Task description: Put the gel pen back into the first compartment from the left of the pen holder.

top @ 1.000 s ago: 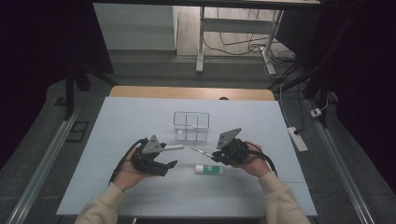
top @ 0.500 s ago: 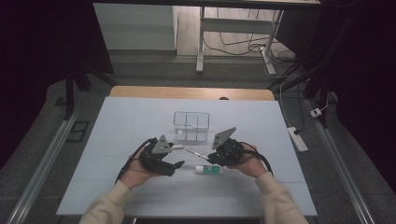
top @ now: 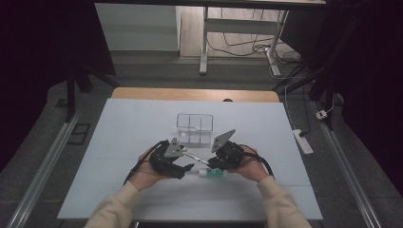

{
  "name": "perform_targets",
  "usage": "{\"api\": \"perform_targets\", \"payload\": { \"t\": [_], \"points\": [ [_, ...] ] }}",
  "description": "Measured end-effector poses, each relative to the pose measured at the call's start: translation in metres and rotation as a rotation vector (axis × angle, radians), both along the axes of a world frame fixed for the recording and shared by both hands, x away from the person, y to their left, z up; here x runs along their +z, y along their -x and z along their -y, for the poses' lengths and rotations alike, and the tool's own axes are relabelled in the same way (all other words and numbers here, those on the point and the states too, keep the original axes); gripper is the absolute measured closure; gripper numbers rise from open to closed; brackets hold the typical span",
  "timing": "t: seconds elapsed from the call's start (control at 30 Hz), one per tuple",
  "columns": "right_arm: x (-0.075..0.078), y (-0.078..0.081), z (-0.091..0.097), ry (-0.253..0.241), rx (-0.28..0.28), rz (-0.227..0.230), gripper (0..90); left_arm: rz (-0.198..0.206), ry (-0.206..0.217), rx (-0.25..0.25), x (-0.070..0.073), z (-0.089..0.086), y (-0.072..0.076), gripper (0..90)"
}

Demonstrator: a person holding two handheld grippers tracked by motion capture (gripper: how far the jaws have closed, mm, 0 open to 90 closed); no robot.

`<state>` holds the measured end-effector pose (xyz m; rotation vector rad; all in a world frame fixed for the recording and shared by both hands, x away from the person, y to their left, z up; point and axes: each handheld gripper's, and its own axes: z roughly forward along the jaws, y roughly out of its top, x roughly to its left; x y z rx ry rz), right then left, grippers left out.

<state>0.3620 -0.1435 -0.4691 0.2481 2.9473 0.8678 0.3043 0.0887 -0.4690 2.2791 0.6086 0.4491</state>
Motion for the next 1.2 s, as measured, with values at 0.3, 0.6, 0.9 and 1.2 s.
{"api": "perform_targets", "payload": {
  "t": [0.3,0.6,0.9,1.2],
  "points": [
    [0.002,0.001,-0.004,-0.003,0.005,-0.017,78.8,0.025,-0.033,-0.024,0.001,0.008,-0.001,33.5],
    [0.002,0.001,-0.008,-0.012,0.016,-0.036,78.9,0.037,-0.095,-0.072,-0.002,0.017,-0.002,38.9],
    [0.005,0.000,-0.006,-0.043,0.021,-0.079,78.9,0.072,-0.162,-0.089,-0.007,0.022,-0.001,43.6],
    [0.008,0.000,-0.004,-0.077,0.029,-0.100,78.8,0.114,-0.245,-0.105,-0.013,0.024,0.001,57.6]
  ]
}}
